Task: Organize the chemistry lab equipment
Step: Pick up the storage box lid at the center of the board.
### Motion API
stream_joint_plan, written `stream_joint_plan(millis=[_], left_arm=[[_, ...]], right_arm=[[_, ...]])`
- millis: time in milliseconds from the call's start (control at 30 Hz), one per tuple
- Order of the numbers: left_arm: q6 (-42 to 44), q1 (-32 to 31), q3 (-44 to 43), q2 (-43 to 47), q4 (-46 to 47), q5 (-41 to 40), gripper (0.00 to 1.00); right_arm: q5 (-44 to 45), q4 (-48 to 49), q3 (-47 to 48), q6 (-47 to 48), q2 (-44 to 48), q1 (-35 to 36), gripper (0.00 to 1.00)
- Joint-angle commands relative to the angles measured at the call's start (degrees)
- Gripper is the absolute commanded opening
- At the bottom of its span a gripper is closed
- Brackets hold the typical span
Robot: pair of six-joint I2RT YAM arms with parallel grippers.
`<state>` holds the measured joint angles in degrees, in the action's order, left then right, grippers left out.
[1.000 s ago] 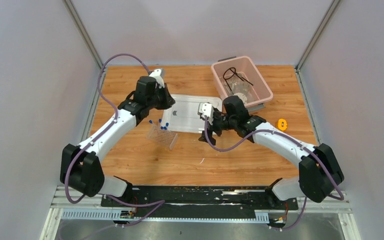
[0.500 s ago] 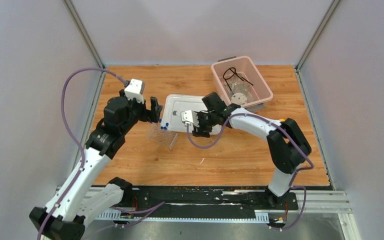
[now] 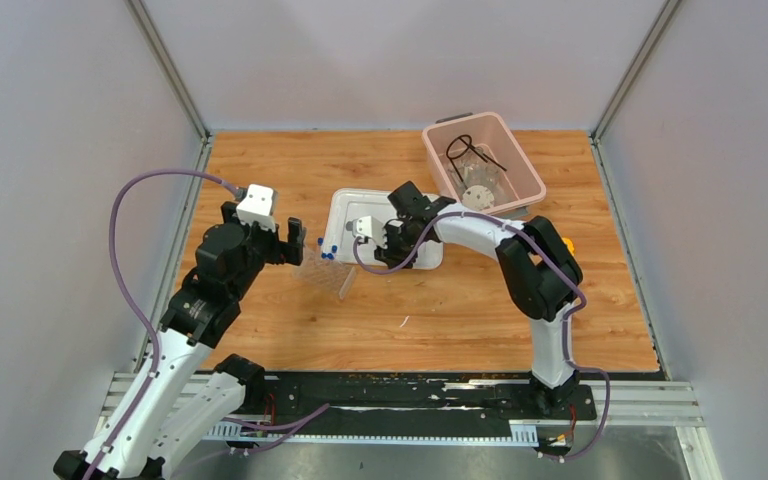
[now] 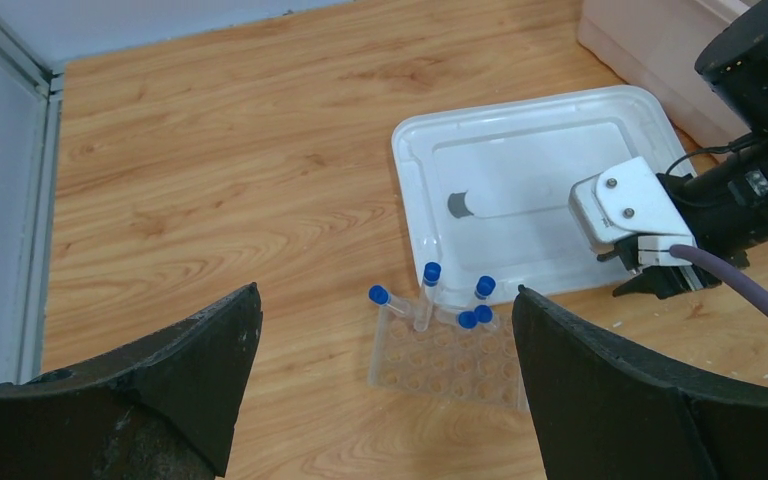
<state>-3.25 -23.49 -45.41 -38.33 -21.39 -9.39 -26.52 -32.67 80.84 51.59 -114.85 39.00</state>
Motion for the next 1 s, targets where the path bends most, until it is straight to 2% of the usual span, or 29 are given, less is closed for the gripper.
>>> stream_joint_plan(millis=[0, 167, 500, 633, 800, 967], left_arm=[[1.31, 0.19, -0.6, 0.44, 1.32, -0.24, 1.0], [1.31, 0.19, -0.48, 0.4, 1.27, -0.22, 1.0], [1.31, 0.19, -0.22, 0.57, 1.28, -0.32, 1.0], [1.18, 0.19, -0.23, 0.54, 1.34, -0.23, 1.0], [0.83, 0.19, -0.03, 0.54, 1.56, 1.08, 1.0], [0.31, 0.19, -0.19, 0.36, 1.86, 3.43, 1.0]], right_arm=[[1.14, -0.57, 2.3, -1.64, -2.02, 0.51, 0.32], [4.9, -0.47, 3.01, -2.51, -4.21, 1.09, 0.16], [7.41, 1.78, 0.63, -2.07, -2.19, 1.94, 0.12], [9.35, -0.19, 2.11, -2.66, -4.82, 2.31, 0.0], [7.97, -5.99, 8.6, -8.56, -6.61, 1.3, 0.0], [0.41, -6.02, 9.54, -13.3, -1.74, -1.1, 0.0]])
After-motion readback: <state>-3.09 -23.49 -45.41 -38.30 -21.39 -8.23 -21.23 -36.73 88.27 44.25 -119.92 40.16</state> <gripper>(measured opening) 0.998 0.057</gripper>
